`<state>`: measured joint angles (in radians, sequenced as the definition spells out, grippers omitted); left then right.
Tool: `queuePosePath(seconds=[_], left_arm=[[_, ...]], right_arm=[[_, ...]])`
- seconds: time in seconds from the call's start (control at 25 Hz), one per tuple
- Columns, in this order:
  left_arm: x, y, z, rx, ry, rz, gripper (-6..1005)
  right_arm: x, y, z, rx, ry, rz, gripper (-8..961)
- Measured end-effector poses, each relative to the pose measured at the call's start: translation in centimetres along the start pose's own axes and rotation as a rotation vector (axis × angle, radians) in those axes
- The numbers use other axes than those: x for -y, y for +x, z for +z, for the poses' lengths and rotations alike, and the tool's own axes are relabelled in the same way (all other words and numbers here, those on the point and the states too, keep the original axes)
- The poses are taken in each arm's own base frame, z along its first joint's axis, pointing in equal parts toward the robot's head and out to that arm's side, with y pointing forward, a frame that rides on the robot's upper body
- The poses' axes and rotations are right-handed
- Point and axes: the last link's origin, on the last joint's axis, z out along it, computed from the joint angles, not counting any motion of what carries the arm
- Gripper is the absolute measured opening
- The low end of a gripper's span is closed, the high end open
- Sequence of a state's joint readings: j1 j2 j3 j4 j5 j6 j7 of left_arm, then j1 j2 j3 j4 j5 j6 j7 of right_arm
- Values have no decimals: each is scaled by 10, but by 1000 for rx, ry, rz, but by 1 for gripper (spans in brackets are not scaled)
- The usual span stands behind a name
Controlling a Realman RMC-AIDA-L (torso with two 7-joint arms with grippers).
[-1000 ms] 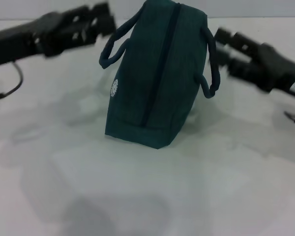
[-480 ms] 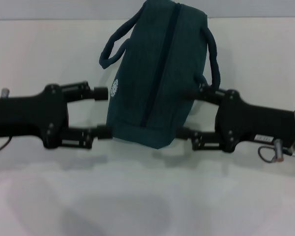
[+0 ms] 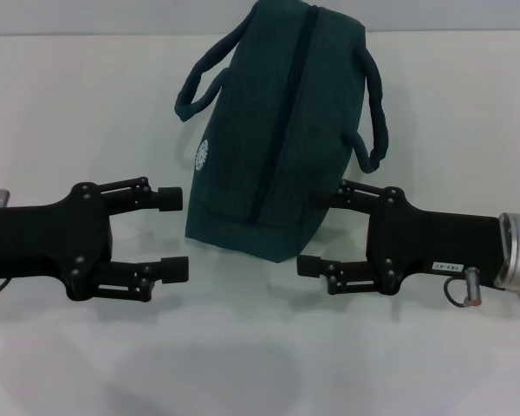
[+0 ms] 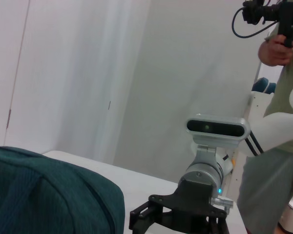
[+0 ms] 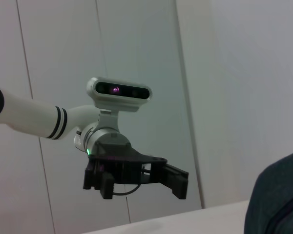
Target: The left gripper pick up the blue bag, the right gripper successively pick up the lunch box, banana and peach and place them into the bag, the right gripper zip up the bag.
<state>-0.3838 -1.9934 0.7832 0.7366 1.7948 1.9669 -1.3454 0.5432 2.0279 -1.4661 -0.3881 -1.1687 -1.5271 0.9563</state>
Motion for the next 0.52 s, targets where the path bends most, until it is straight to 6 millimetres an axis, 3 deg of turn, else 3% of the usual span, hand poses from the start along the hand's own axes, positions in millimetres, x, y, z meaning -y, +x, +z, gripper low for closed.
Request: queuePosePath(seconds=[0.52], left_arm=[[-2,-1,-2,3,-10,-2,888]], right_arm=[[0,3,0,-16,0,5,855]])
